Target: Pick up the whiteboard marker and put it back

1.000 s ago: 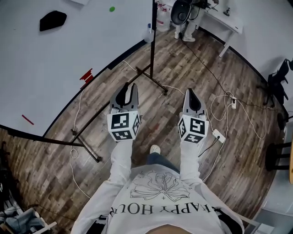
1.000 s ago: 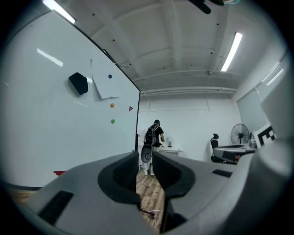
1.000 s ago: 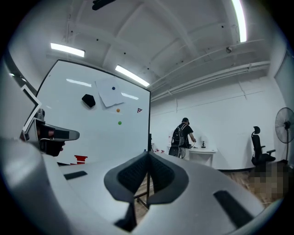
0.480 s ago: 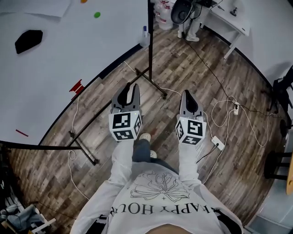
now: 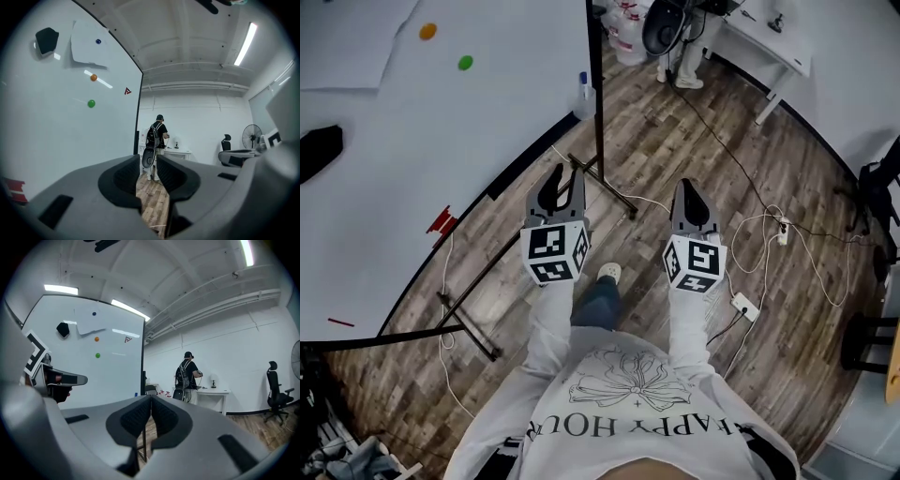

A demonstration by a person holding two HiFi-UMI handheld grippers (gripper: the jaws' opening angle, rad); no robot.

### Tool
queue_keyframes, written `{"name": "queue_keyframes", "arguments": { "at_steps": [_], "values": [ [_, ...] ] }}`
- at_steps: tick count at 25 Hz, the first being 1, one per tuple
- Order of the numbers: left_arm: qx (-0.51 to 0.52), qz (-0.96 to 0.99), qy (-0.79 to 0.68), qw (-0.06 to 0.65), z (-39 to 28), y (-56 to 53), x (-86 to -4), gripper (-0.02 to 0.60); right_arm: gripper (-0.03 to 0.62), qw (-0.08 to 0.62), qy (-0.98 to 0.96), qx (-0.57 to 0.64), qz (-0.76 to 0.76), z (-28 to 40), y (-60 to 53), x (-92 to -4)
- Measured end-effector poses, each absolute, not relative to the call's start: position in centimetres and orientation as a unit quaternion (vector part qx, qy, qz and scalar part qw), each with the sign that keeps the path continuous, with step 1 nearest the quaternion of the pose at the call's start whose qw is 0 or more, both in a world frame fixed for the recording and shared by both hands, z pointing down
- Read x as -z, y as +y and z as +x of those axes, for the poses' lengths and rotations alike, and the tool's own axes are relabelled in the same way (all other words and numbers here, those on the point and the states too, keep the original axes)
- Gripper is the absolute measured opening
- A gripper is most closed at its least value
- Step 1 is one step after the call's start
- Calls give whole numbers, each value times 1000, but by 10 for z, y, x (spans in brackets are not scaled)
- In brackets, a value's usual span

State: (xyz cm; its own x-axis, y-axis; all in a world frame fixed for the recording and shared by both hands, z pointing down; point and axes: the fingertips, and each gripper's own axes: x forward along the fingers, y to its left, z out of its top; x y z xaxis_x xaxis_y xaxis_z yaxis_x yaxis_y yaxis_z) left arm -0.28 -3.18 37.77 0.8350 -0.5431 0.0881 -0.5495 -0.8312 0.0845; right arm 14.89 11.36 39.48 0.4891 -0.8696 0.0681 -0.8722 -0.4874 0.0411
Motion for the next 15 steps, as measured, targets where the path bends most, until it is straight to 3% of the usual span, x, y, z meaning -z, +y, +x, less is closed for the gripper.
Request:
{"name": "queue_keyframes", "arguments": {
  "at_steps": [15],
  "values": [
    [-37, 960, -273, 54, 116, -172, -372, 114, 3, 32, -512, -12, 858, 259, -36, -381]
  ]
}}
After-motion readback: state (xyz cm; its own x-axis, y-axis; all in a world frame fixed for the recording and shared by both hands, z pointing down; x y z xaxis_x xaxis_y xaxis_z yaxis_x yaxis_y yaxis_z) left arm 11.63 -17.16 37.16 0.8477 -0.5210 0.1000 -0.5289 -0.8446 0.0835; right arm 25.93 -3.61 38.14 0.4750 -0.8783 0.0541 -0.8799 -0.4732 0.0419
